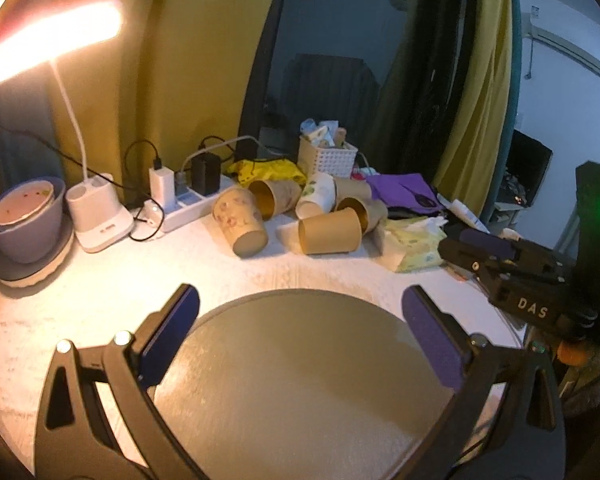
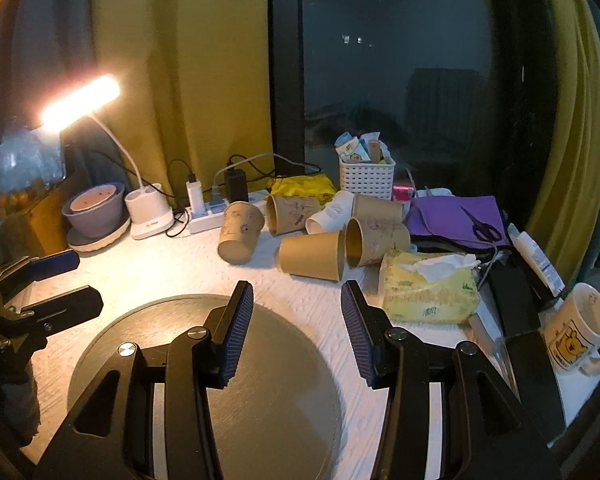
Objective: Flip cup upright
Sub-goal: 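Move the left gripper toward the pink-doodled paper cup among the cups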
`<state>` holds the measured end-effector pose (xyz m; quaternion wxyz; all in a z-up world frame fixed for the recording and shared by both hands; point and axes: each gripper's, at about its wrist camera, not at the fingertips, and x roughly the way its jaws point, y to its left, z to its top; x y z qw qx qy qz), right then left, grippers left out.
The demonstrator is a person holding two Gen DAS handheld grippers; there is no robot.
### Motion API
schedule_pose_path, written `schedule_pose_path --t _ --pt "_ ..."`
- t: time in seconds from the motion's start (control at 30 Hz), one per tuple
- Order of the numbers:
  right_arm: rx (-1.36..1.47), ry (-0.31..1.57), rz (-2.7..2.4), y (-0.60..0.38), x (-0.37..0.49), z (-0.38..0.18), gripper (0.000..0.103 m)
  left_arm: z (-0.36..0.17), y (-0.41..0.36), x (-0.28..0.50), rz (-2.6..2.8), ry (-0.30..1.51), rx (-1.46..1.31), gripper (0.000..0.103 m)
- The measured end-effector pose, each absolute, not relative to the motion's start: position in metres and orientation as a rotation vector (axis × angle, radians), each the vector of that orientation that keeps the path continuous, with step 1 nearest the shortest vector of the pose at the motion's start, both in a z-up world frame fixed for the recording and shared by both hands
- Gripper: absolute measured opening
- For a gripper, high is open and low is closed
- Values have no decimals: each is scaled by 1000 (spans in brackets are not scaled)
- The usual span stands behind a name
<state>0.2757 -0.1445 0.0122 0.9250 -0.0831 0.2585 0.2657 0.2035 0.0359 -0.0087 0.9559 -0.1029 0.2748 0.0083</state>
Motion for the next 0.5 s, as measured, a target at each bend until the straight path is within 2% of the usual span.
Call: schedule_pose_path --t 0.5 --pt "-176 550 571 -125 356 -6 48 -34 62 291 37 622 -241 102"
